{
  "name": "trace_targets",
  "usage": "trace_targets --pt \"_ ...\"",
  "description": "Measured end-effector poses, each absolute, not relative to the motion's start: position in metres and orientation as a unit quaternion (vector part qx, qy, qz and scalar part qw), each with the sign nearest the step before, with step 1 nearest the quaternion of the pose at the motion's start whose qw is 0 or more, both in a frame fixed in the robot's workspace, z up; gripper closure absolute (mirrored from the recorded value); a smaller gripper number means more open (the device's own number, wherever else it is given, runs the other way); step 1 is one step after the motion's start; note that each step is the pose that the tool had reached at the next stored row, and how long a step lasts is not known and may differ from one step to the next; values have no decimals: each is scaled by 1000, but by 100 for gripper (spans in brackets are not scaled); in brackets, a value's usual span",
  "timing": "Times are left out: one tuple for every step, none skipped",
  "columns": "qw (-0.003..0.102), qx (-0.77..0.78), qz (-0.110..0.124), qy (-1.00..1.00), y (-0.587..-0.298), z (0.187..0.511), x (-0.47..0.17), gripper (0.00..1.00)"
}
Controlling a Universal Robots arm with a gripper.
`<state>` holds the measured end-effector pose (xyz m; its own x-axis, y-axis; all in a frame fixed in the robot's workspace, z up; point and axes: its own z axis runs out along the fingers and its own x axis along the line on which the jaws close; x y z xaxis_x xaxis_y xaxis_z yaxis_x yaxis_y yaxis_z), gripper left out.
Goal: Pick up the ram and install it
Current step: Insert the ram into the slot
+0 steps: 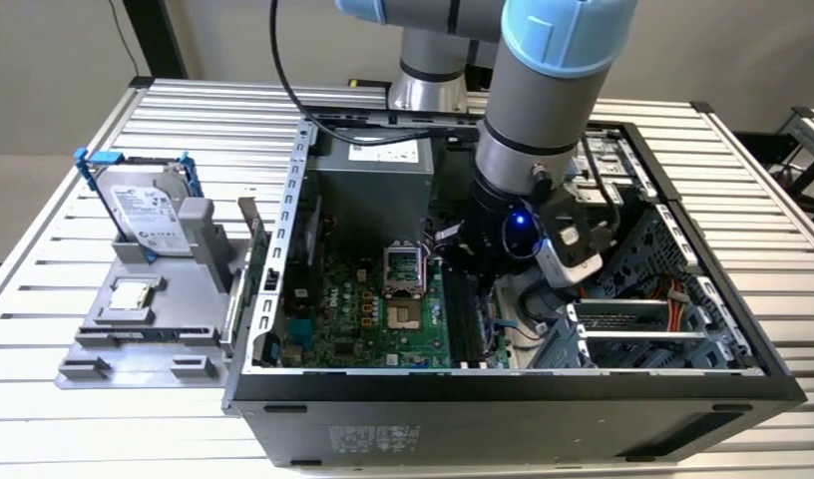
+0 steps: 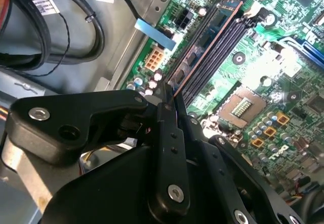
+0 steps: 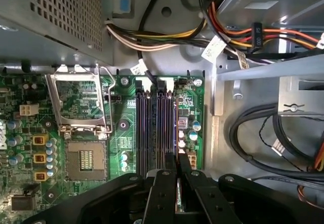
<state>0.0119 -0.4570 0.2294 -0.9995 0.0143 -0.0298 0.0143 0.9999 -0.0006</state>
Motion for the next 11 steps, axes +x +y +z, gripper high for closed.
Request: trace_targets --pt "15 7 0 1000 -457 229 12 100" --pt "15 7 0 1000 -457 228 12 100" --pt "15 6 -1 1000 -457 228 12 100" --pt "15 6 0 1000 -457 228 11 100" --pt "15 6 0 1000 -457 227 11 100" --pt "15 6 -1 1000 -457 227 11 100" --pt "15 6 0 1000 -457 227 11 100" --pt "15 6 0 1000 -457 226 11 100" --pt "15 6 0 1000 -457 224 11 100" --pt "15 6 0 1000 -457 223 11 100" --pt "15 6 0 1000 -457 222 11 100"
